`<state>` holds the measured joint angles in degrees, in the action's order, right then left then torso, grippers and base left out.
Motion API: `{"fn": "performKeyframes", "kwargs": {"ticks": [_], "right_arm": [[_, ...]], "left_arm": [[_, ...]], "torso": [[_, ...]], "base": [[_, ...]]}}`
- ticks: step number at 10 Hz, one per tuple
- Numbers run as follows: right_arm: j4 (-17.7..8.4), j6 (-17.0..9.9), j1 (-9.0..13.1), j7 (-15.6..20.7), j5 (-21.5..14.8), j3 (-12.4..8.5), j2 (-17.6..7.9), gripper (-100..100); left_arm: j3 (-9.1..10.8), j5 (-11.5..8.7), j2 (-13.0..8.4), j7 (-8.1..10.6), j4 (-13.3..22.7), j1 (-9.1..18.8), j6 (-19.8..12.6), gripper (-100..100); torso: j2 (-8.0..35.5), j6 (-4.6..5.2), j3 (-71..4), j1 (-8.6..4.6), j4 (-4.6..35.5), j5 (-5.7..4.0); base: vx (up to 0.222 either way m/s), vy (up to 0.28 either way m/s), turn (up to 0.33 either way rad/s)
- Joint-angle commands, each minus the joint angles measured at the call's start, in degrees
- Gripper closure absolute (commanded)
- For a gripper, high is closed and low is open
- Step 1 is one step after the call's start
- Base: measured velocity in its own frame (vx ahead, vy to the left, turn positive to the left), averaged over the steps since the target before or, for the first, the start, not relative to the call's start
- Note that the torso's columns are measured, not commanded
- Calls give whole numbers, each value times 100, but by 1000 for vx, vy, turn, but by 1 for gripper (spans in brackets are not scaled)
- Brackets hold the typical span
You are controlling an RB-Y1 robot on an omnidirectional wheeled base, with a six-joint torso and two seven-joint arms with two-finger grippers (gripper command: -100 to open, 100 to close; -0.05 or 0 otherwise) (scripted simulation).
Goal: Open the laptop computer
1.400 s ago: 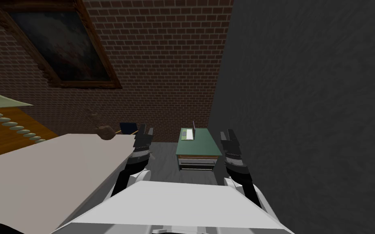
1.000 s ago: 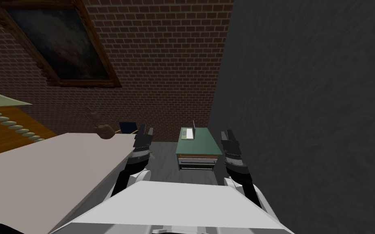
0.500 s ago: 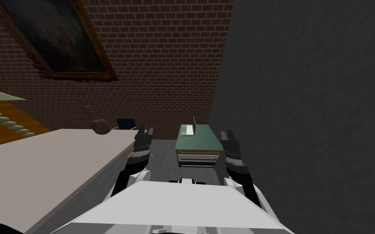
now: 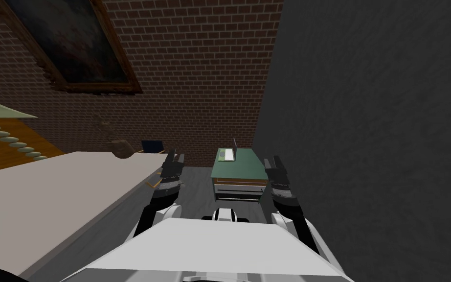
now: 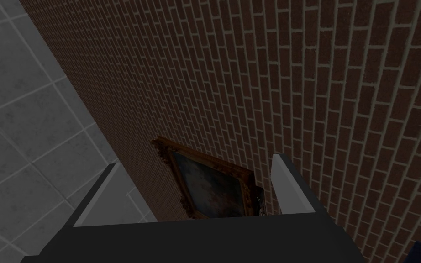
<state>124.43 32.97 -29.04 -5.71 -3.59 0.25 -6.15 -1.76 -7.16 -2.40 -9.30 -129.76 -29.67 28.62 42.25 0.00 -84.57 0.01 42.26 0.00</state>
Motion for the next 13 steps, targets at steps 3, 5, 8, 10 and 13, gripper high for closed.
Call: {"fn": "performKeyframes", "kwargs": {"ticks": [3,5,8,10,13], "right_arm": [[-429,-242,419,-727,674,-123,-354,-100],[-676,-373,655,-1081,1046,-197,-480,-100],[-946,-516,913,-1505,1433,-278,-585,-100],[-1088,-591,1049,-1783,1675,-320,-628,-100],[-1383,-747,1330,-2252,2122,-409,-692,-100]], "left_arm": [[0,0,0,0,0,0,0,0],[0,0,0,0,0,0,0,0],[0,0,0,0,0,0,0,0],[0,0,0,0,0,0,0,0],[0,0,0,0,0,0,0,0]], "torso": [[1,0,-1,0,2,0],[4,0,1,-2,2,-1],[6,0,2,-1,3,0],[4,1,1,0,3,0],[4,1,0,0,2,0]], "base": [[28,-2,62],[29,-4,63],[21,-4,60],[19,-2,38],[23,-5,59]]}}
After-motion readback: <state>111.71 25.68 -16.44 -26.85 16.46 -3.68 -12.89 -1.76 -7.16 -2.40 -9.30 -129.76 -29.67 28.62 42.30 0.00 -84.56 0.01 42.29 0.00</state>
